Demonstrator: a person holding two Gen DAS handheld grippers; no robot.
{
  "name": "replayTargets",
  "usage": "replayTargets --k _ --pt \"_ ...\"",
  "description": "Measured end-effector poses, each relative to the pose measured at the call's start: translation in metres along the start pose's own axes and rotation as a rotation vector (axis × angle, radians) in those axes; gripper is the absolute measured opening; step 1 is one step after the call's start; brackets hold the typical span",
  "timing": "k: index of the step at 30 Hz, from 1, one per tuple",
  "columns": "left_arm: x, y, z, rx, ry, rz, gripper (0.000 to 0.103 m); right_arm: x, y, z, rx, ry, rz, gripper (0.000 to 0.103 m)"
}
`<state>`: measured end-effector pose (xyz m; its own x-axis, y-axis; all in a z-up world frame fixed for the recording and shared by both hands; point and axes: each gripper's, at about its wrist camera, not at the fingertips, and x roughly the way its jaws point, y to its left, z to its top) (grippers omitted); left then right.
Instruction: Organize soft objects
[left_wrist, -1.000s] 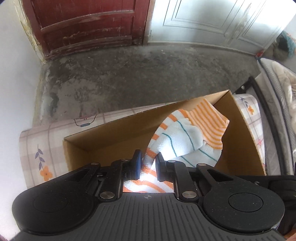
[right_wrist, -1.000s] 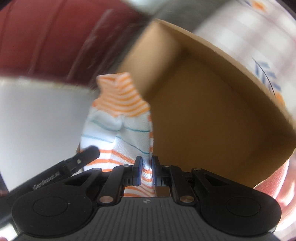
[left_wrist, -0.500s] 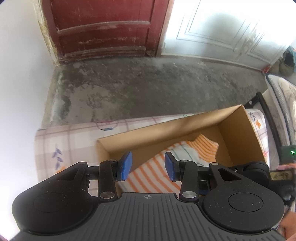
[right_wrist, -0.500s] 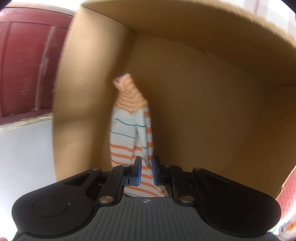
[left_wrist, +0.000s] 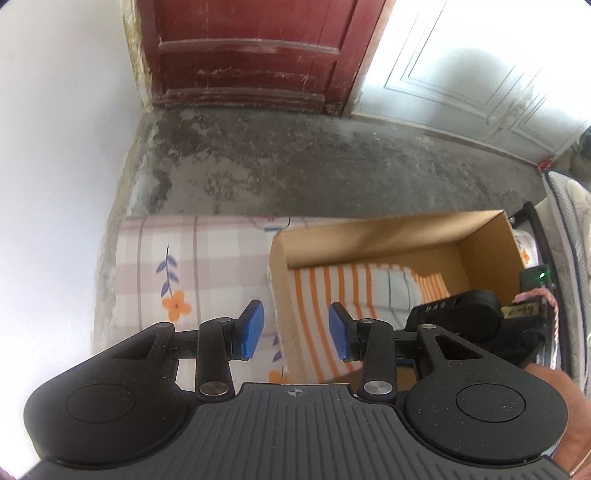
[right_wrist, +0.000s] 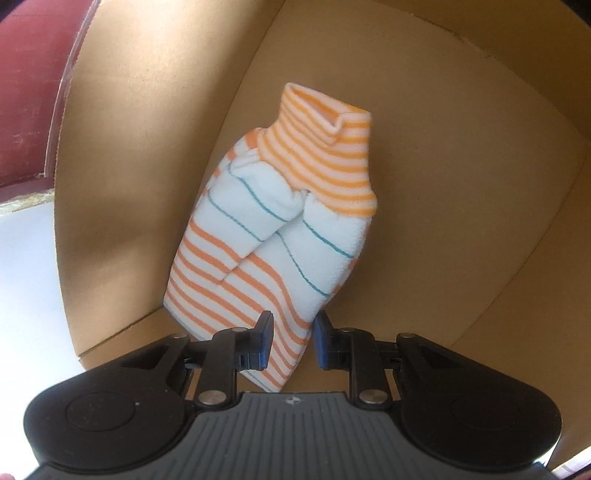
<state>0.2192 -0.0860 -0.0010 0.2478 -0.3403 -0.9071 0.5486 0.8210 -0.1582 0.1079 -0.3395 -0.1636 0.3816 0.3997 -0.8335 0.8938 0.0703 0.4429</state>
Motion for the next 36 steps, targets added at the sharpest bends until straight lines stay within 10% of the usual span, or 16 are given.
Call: replayTargets --k 3,7,13,26,36 --pt "-0.001 0.005 -0.008 -0.015 0.01 -0.013 0.038 -0.004 0.01 0.001 -0.01 -0.017 -0.014 0.027" --pt "-0.008 0.01 -0.021 -0.048 0.014 -0.033 0.039 -0.025 0.035 -0.002 -0.105 -0.062 -0.042 0.066" --pt "-0.03 0.01 -0.038 -0.057 -0.005 -0.035 0.039 -0.076 0.038 -0.014 -0.224 -0.152 0.002 0.066" --pt "-0.077 -0.007 -0.101 -0.076 0.022 -0.019 0.049 -0.217 -0.09 -0.117 -0.573 -0.19 0.346 0.066" --pt "-0.004 -0.06 -0.162 0.082 0.167 -0.038 0.049 -0.139 -0.133 -0.132 -0.413 -0.013 0.218 0.06"
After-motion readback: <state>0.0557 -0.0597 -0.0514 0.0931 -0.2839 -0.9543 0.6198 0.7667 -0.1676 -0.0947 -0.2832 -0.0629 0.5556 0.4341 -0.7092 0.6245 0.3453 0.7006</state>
